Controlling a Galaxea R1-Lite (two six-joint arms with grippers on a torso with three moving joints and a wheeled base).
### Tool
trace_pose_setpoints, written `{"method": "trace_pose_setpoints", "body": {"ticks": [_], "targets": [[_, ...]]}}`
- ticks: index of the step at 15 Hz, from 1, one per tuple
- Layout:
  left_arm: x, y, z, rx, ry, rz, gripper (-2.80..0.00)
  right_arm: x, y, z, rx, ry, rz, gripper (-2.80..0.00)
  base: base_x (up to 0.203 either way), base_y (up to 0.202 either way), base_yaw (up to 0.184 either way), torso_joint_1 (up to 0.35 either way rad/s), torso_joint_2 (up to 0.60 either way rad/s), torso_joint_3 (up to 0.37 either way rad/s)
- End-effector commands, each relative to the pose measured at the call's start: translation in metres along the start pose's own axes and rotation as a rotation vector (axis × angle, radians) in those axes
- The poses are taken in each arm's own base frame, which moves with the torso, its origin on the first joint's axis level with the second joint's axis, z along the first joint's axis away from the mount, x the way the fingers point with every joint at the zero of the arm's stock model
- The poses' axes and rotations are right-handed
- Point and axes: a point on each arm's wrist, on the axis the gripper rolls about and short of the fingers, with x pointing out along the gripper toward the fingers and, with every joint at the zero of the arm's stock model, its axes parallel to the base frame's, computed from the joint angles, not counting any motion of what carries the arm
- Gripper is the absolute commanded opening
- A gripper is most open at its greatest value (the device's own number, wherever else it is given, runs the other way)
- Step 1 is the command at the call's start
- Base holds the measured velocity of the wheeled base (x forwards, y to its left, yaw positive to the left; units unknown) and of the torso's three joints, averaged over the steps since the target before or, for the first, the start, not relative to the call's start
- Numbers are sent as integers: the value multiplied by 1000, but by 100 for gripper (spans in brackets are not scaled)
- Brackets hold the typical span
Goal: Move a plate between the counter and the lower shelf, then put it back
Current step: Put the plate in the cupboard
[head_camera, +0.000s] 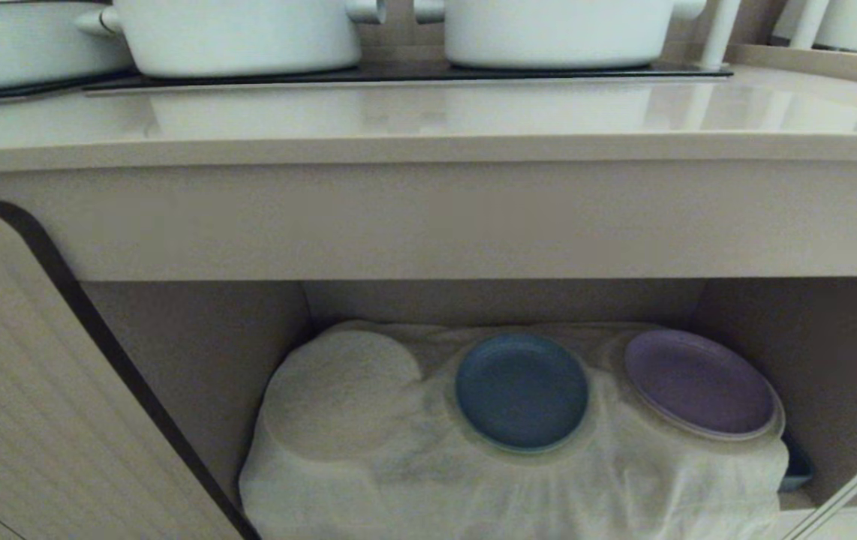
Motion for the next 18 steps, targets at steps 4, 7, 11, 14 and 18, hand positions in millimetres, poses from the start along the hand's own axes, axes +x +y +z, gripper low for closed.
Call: {"method": "trace_pose_setpoints", "body": {"ticks": [4,7,11,14,18], "targets": [[0,0,0,0,1,0,-280,0,0,0,3,3,0,-280,1,188,1,0,4,3],[0,0,0,0,1,0,-280,0,0,0,5,2,0,-280,0,199,0,0,5,0],[0,0,0,-1,1,0,-280,0,0,0,4,1,0,-280,0,198,-2,2,1,4],[0,0,0,-1,-1,0,-280,0,0,0,4,1,0,-280,0,197,-2,3,-1,1],[0,0,0,-1,1,0,-280,0,0,-1,5,2,-1,-280,0,198,-2,2,2,4]]}}
